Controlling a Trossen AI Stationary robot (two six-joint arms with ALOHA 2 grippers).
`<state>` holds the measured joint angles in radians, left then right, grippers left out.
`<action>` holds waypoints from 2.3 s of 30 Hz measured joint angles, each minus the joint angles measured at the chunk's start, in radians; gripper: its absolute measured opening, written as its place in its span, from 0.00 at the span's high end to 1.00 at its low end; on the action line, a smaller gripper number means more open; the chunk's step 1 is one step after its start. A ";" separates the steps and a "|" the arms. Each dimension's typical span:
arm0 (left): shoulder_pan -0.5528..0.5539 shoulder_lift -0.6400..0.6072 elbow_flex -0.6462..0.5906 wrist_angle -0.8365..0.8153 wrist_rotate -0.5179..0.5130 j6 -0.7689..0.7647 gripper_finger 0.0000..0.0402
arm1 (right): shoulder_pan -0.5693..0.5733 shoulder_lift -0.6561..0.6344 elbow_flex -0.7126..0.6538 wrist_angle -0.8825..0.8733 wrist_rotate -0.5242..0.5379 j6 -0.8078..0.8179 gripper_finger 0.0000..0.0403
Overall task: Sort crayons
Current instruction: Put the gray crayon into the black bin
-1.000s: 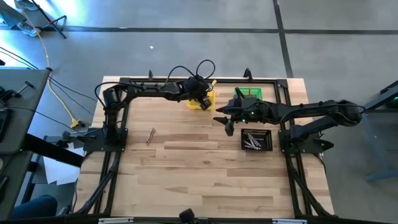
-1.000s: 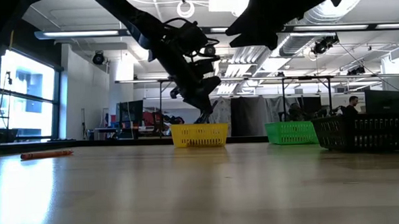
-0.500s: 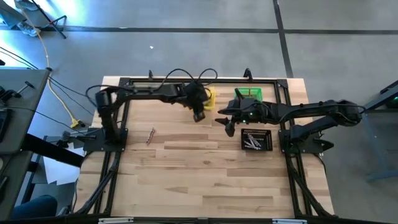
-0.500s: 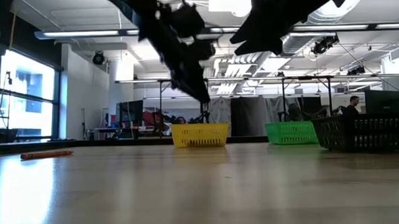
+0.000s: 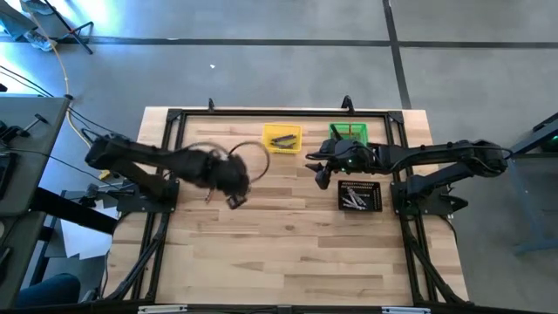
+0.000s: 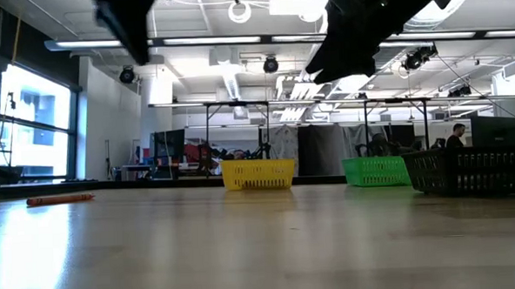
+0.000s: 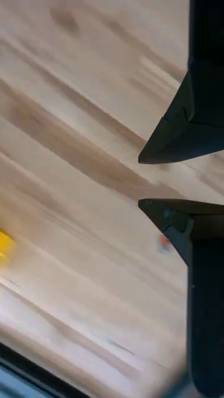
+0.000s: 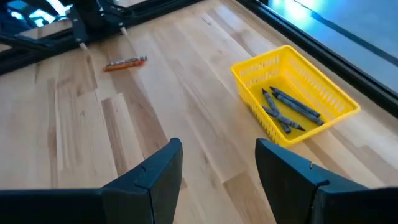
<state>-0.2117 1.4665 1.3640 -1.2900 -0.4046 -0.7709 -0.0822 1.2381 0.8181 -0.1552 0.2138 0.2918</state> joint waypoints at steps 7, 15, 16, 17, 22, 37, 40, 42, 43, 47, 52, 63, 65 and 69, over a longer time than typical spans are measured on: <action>-0.045 0.078 -0.008 -0.266 -0.065 -0.213 0.78 | -0.021 0.000 0.000 0.012 0.000 -0.071 0.51; 0.000 0.096 -0.272 -0.137 0.033 -0.213 0.78 | -0.071 0.000 0.000 0.048 0.000 -0.073 0.51; 0.004 0.091 -0.306 -0.119 0.046 -0.217 0.78 | -0.074 0.000 0.000 0.048 0.000 -0.073 0.51; 0.009 0.089 -0.335 -0.099 0.058 -0.220 0.78 | -0.077 0.000 0.000 0.047 0.000 -0.073 0.51; 0.044 0.064 -0.453 0.049 0.092 -0.179 0.78 | -0.089 0.000 0.000 0.057 0.000 -0.076 0.51; 0.189 0.033 -0.671 0.380 0.117 -0.052 0.78 | -0.088 0.000 0.000 0.055 0.000 -0.046 0.51; 0.192 0.034 -0.674 0.397 0.123 -0.037 0.78 | -0.088 0.000 0.000 0.055 0.000 -0.042 0.51; 0.192 0.034 -0.674 0.397 0.122 -0.036 0.78 | -0.088 0.000 0.000 0.053 0.000 -0.031 0.51; 0.192 0.034 -0.674 0.396 0.122 -0.036 0.78 | -0.088 0.000 0.000 0.053 0.000 -0.029 0.51; 0.192 0.034 -0.674 0.396 0.119 -0.036 0.78 | -0.088 0.000 0.000 0.045 0.000 -0.027 0.51; 0.192 0.031 -0.676 0.364 0.103 -0.050 0.78 | -0.087 0.000 0.000 0.043 0.000 -0.027 0.51; 0.192 -0.011 -0.676 0.347 0.103 -0.073 0.78 | -0.088 0.000 0.000 0.055 0.000 -0.027 0.51; 0.192 -0.033 -0.675 0.348 0.099 -0.075 0.78 | -0.087 0.000 0.000 0.056 0.000 -0.027 0.51; 0.192 -0.072 -0.675 0.354 0.099 -0.090 0.78 | -0.087 0.000 0.000 0.061 0.000 -0.027 0.51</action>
<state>-0.0200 1.3941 0.6888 -0.9359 -0.3059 -0.8607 -0.1696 1.2381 0.8181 -0.0941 0.2142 0.2649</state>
